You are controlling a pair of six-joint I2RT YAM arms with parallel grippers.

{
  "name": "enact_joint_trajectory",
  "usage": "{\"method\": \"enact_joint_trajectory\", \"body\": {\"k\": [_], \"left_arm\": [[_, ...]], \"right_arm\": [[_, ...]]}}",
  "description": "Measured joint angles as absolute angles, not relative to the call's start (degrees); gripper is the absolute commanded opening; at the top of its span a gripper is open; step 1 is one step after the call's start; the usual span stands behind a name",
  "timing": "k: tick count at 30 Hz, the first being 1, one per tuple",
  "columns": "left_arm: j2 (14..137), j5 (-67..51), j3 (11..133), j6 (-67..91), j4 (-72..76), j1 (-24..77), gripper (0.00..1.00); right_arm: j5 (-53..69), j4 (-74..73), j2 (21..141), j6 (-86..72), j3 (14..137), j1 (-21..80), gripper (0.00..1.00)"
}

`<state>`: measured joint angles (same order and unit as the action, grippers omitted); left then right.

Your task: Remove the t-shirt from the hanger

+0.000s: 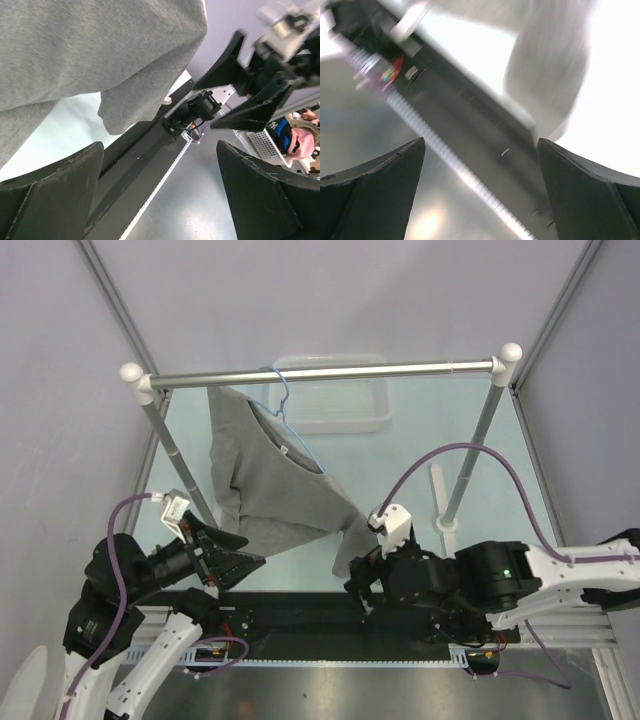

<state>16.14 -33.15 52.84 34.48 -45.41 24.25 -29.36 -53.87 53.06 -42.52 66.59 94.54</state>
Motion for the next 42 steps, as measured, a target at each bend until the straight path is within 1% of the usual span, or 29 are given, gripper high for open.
{"method": "enact_joint_trajectory", "body": {"k": [3,6,9,11,13,16,17,18,20,24,27,28,30,33,38,42], "left_arm": [[16.3,-31.6,54.3,33.3,-47.2,24.4,1.0],[16.4,-29.5,56.4,31.9,-48.6,24.6,1.0],[16.3,-26.8,58.2,30.3,-50.0,25.3,1.0],[16.3,-25.3,58.8,29.5,-51.0,25.8,1.0],[16.3,-23.6,59.4,28.8,-52.3,26.3,1.0],[16.3,-22.0,60.2,27.9,-53.9,26.7,1.0],[16.2,-21.7,60.3,27.9,-54.1,26.7,1.0],[16.0,-21.5,60.3,27.9,-54.3,26.8,1.0],[15.5,-21.4,60.3,27.9,-54.6,26.8,1.0],[14.5,-21.8,60.3,28.0,-54.6,26.9,1.0],[13.5,-23.1,60.1,28.5,-54.5,26.9,1.0],[13.2,-23.4,60.0,28.5,-54.5,26.9,1.0],[12.8,-24.0,59.8,28.9,-54.5,26.9,1.0],[12.0,-24.9,59.1,30.1,-53.9,27.2,1.0],[10.2,-27.3,55.8,32.2,-52.1,28.7,1.0],[10.0,-27.0,55.5,32.5,-52.0,30.8,1.0]], "right_arm": [[-43.4,-57.6,61.6,-42.5,75.2,97.8,0.99],[-53.9,-59.0,66.7,-38.8,81.4,98.5,1.0],[-61.8,-55.8,69.9,-30.3,84.9,98.5,1.0],[-63.8,-50.5,70.5,-23.6,85.1,98.5,1.0],[-63.7,-43.5,70.5,-15.7,85.1,97.8,0.99],[-59.6,-33.7,69.6,-7.8,85.2,94.8,0.9],[-57.2,-31.4,69.0,-6.3,85.2,93.4,0.83],[-54.7,-29.1,68.3,-5.1,85.2,91.4,0.79],[-49.2,-25.6,67.0,-3.6,85.5,87.6,0.75],[-41.4,-20.9,67.2,-2.0,88.2,83.2,0.73],[-38.3,-18.7,70.6,-0.7,91.6,82.7,0.7],[-37.8,-18.3,72.1,-0.3,92.7,82.6,0.67],[-37.6,-18.2,75.5,0.3,94.9,82.1,0.64],[-37.8,-18.5,80.0,1.1,97.1,81.0,0.63],[-38.8,-19.4,85.1,2.2,100.8,79.2,0.61],[-40.2,-20.1,87.5,3.0,104.8,78.5,0.58]]}}
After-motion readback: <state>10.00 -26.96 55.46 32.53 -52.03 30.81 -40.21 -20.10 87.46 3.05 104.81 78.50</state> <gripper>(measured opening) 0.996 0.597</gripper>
